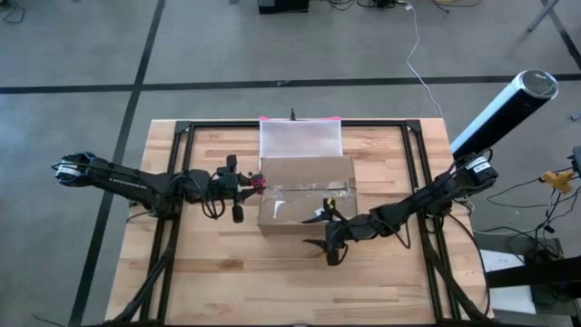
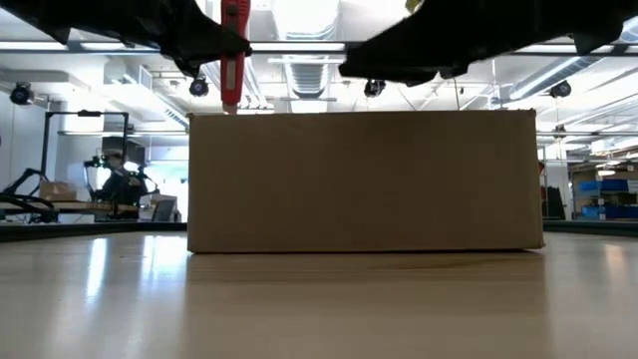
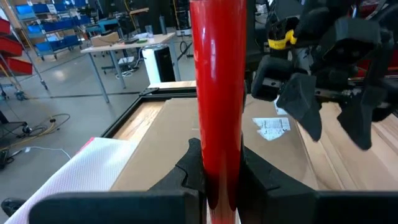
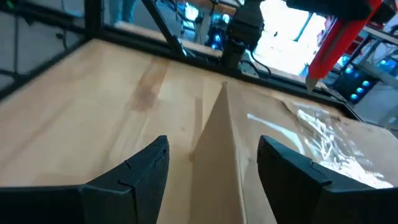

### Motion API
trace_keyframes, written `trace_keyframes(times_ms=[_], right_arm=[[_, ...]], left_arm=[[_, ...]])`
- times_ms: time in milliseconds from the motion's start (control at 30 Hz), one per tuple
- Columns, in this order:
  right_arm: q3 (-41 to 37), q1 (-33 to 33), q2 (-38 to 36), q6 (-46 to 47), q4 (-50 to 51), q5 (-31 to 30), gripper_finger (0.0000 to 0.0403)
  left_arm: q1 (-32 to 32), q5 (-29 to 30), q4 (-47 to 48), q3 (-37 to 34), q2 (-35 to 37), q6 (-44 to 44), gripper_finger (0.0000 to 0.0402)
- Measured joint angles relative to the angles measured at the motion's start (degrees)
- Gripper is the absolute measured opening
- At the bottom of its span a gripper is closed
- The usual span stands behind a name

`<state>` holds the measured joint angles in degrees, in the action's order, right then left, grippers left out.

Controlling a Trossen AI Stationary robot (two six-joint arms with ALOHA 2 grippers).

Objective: Unpack boxes
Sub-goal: Open the cardboard box using the box cutter

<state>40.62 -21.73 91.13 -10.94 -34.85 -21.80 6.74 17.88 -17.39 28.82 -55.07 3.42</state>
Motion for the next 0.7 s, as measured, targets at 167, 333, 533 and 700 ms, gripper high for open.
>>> trace_keyframes(times_ms=[167,333,533,700], right_arm=[[0.21,0.01,0.81,-0.27,1.16,-2.52,0.0216],[0.24,0.01,0.81,-0.24,2.50,-4.70,0.0217],[0.26,0.56,0.81,1.55,5.98,-5.41,0.0218],[0.38,0.63,0.75,4.25,9.95,-6.81,0.0217]], left_arm=[[0.00,-0.01,-0.15,0.00,0.00,0.40,0.0035],[0.00,-0.01,-0.16,0.00,-0.02,0.54,0.0035],[0.00,-0.01,-0.17,0.00,-0.02,0.57,0.0035],[0.00,-0.03,-0.53,0.00,-0.02,1.36,0.0035]])
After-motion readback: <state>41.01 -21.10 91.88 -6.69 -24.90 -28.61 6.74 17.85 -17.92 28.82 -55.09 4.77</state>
